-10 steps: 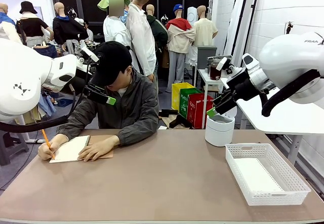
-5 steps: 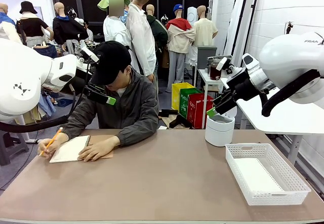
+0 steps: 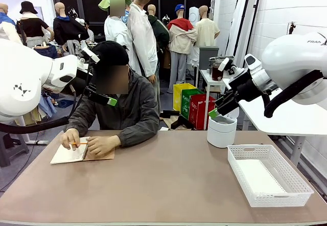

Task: Sort the paper based on its condition.
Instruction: If a person hands you a paper, place it in the Organizing basket , and if it's crumpled, put it in the Trash can.

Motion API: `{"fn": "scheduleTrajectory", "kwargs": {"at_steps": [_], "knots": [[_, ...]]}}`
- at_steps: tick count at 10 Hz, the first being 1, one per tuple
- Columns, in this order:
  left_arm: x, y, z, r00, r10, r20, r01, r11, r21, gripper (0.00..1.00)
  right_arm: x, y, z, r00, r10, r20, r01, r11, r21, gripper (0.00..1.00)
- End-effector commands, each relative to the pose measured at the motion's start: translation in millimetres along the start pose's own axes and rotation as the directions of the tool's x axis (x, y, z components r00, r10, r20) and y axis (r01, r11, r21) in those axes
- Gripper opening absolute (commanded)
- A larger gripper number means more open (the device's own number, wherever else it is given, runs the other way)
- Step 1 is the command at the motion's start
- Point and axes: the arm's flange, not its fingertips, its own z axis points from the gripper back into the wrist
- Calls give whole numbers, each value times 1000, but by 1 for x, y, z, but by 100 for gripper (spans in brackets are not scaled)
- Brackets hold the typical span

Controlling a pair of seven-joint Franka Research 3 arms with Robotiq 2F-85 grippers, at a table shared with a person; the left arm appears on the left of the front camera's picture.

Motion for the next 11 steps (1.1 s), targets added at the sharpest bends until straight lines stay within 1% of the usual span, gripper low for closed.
{"fn": "scheduleTrajectory", "kwargs": {"at_steps": [1,11], "knots": [[-2,1,-1,1000,-10,-4,10,1000,-4,100,-1,0,-1,1000,5,-4,-5,1000,3,100],[-2,1,-1,1000,-10,-4,10,1000,-4,100,-1,0,-1,1000,5,-4,-5,1000,3,100]]}}
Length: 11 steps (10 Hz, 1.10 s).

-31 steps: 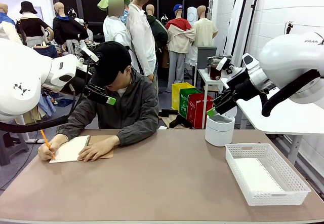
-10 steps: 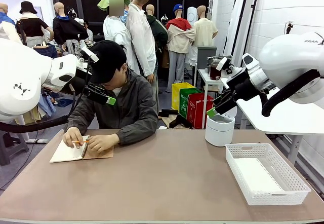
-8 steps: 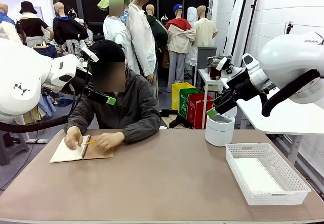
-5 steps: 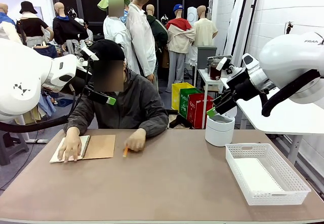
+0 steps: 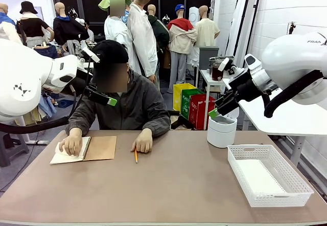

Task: Sort the paper based on its condition.
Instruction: If a person hands you a paper, place it in the Organizing basket , and if it's crumpled, put it in the Trash can.

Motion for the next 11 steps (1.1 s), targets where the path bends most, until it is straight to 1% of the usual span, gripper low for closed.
{"fn": "scheduleTrajectory", "kwargs": {"at_steps": [1,11], "knots": [[-2,1,-1,1000,-10,-4,10,1000,-4,100,-1,0,-1,1000,5,-4,-5,1000,3,100],[-2,1,-1,1000,-10,-4,10,1000,-4,100,-1,0,-1,1000,5,-4,-5,1000,3,100]]}}
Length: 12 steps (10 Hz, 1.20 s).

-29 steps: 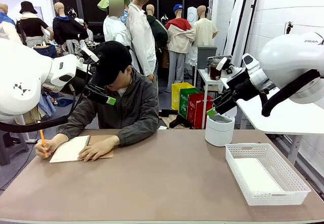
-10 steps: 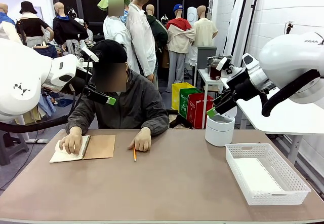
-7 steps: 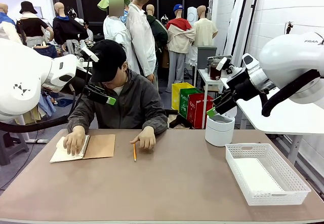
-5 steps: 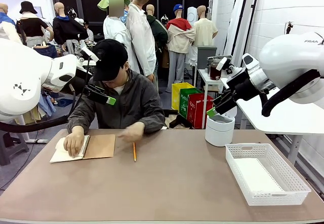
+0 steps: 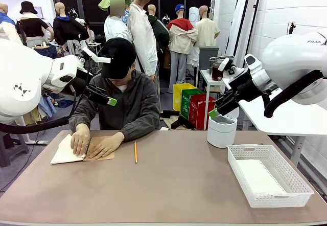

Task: Sort the paper based on its condition.
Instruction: If a person hands you a paper, place it in the Organizing basket , and if it's crumpled, put it in the Trash can.

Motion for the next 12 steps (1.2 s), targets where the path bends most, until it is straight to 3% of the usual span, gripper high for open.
{"fn": "scheduleTrajectory", "kwargs": {"at_steps": [1,12], "knots": [[-2,1,-1,1000,-10,-4,10,1000,-4,100,-1,0,-1,1000,5,-4,-5,1000,3,100],[-2,1,-1,1000,-10,-4,10,1000,-4,100,-1,0,-1,1000,5,-4,-5,1000,3,100]]}}
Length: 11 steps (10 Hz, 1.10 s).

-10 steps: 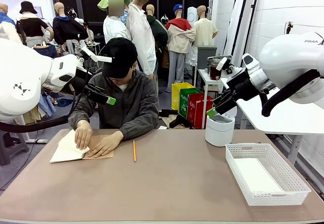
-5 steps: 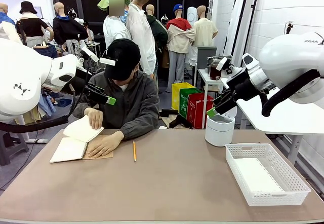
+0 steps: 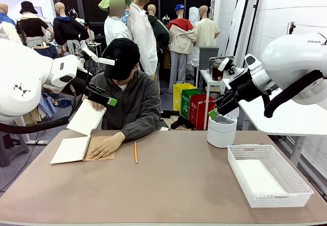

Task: Sort the paper based on its condition.
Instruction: If a person hands you a paper, place it in the Organizing basket , and if it's crumpled, put it in the Trash can.

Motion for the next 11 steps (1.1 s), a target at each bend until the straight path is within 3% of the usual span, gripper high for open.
{"fn": "scheduleTrajectory", "kwargs": {"at_steps": [1,11], "knots": [[-2,1,-1,1000,-10,-4,10,1000,-4,100,-1,0,-1,1000,5,-4,-5,1000,3,100],[-2,1,-1,1000,-10,-4,10,1000,-4,100,-1,0,-1,1000,5,-4,-5,1000,3,100]]}}
